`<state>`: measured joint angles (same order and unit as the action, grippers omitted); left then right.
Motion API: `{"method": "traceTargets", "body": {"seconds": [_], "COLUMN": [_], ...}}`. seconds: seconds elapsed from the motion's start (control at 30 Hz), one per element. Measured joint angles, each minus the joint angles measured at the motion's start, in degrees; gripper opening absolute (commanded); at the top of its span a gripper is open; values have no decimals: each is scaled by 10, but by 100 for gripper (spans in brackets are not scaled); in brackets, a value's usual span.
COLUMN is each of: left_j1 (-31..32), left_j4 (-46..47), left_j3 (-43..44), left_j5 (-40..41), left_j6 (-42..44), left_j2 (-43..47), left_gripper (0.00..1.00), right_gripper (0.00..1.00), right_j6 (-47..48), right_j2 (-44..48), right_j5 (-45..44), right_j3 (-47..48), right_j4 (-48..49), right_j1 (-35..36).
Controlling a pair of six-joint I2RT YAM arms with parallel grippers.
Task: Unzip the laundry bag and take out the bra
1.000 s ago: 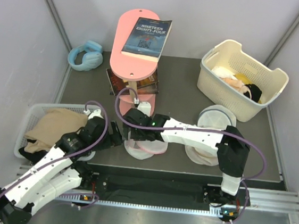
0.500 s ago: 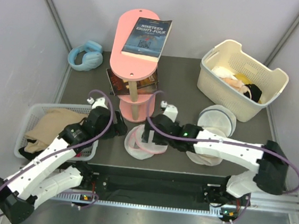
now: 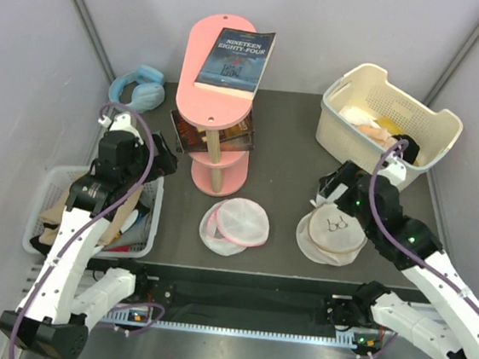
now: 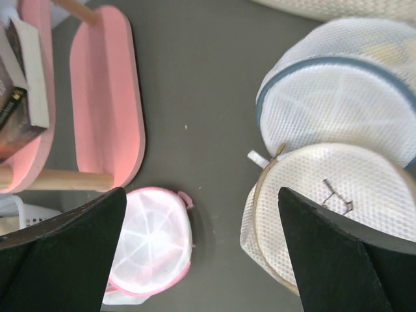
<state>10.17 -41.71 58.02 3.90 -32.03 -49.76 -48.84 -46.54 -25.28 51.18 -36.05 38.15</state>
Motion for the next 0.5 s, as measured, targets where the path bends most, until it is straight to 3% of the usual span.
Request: {"method": "traceTargets", "body": {"seconds": [0.17, 0.5], "left_j1": [0, 0], "left_j4": [-26, -56], "left_j3": [47, 72], "left_j5": [19, 47], "left_j6": [36, 67], "left_j2": [5, 17], "left_gripper": [99, 99], "right_gripper": [100, 100], "right_j6": [35, 70], "right_j2": [37, 23], "right_j5": [-15, -31], "right_j3": [37, 55], "right_j4": [-47, -83], "right_j1": [-17, -19]}}
